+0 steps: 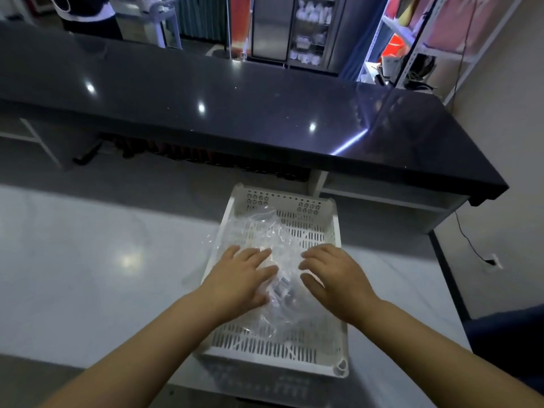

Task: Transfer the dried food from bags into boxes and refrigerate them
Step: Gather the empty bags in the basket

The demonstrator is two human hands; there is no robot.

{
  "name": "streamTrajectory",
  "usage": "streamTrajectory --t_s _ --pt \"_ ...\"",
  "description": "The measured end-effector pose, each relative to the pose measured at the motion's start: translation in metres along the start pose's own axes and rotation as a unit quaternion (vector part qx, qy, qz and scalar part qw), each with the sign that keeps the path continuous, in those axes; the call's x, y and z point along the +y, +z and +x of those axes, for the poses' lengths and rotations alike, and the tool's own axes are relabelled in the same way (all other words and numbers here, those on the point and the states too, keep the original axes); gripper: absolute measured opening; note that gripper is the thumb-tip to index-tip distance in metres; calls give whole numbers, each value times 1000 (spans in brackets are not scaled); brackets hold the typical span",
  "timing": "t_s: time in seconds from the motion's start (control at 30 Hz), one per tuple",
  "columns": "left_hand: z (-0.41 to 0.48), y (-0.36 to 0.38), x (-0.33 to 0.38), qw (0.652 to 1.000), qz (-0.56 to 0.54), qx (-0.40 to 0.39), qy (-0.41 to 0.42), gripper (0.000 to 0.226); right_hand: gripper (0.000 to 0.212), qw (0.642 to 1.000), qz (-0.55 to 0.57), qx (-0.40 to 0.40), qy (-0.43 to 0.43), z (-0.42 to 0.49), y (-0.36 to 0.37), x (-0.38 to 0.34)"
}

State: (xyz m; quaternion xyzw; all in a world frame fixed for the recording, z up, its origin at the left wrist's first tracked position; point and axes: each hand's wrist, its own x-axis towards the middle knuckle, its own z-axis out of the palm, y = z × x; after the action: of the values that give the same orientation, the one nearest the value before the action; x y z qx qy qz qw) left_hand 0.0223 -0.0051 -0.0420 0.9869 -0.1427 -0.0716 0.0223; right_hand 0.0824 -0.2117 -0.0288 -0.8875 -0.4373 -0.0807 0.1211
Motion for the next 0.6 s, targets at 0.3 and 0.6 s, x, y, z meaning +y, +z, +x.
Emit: streamTrajectory --t_s 0.3,0.6 --pt "-11 21 -7 997 24 -71 30 71 69 938 -53 -251 231 33 22 -19" --pt "-12 9 -12 1000 11 25 13 61 17 924 32 -176 338 33 11 -17"
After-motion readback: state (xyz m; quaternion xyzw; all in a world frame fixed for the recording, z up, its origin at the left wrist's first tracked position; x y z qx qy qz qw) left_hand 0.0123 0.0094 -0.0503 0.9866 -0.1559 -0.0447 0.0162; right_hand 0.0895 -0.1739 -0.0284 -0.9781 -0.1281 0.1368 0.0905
